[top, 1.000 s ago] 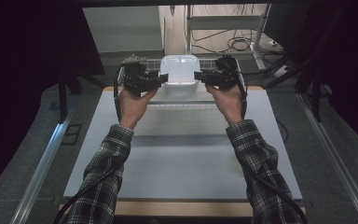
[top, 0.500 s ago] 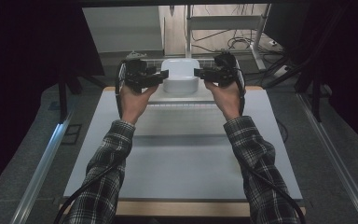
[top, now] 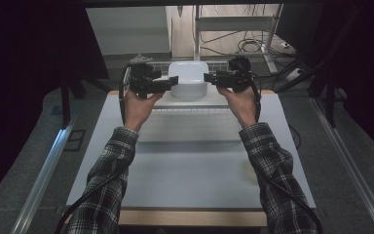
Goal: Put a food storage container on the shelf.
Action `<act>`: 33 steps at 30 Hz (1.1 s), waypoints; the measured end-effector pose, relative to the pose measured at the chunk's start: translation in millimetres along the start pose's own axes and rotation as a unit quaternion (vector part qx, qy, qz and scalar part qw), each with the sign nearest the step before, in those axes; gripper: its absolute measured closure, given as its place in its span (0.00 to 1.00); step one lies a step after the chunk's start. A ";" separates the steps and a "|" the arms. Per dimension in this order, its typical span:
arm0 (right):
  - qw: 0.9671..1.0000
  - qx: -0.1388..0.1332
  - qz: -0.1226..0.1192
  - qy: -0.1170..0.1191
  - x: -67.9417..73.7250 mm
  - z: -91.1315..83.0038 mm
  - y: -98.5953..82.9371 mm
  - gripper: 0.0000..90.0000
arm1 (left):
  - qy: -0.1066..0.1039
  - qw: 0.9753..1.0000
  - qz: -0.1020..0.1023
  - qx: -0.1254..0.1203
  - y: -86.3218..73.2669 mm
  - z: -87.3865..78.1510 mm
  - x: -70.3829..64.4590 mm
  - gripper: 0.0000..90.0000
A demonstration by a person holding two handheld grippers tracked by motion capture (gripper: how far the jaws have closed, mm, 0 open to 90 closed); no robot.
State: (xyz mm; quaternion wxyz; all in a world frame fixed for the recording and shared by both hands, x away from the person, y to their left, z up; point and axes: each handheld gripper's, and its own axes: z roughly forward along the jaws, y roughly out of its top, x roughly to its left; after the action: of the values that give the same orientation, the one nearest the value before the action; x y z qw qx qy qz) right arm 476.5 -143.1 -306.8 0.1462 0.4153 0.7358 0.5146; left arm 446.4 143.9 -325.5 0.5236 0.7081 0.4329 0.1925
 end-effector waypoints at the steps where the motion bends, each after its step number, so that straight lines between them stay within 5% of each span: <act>1: 1.000 0.001 -0.001 0.004 -0.5 -1.1 -0.7 0.45 | 0.001 1.000 0.006 0.005 -0.5 -0.8 -0.8 0.24; 22: 0.998 0.004 -0.037 0.043 14.0 -19.5 -16.4 0.30 | -0.034 0.998 0.050 0.011 -24.9 -32.6 -16.5 0.08; 29: 0.997 0.011 -0.054 0.051 17.0 -24.9 -26.7 0.22 | -0.036 0.994 0.096 0.024 -37.4 -37.5 -26.8 0.06; 33: 0.997 0.013 -0.061 0.056 19.3 -28.5 -33.4 0.18 | -0.047 0.993 0.103 0.026 -44.0 -40.0 -31.6 0.06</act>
State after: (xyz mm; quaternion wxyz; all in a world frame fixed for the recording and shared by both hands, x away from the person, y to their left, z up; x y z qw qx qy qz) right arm 430.9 -150.7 -319.8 0.1303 0.3425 0.7733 0.5174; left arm 381.9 144.6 -344.7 0.5023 0.7703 0.3378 0.2006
